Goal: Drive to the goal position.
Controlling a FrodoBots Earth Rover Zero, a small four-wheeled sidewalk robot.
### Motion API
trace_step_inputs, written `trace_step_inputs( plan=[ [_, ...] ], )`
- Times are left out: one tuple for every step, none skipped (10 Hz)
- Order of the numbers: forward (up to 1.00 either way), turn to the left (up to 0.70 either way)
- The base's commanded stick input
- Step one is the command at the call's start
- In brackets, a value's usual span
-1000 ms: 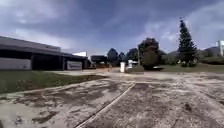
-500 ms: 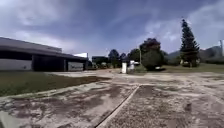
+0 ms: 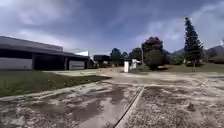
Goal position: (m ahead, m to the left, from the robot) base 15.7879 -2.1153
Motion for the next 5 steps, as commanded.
trace_step_inputs(
  plan=[
    [0.70, 0.00],
    [0.70, -0.05],
    [0.70, -0.24],
    [0.70, -0.35],
    [0.70, -0.35]
  ],
)
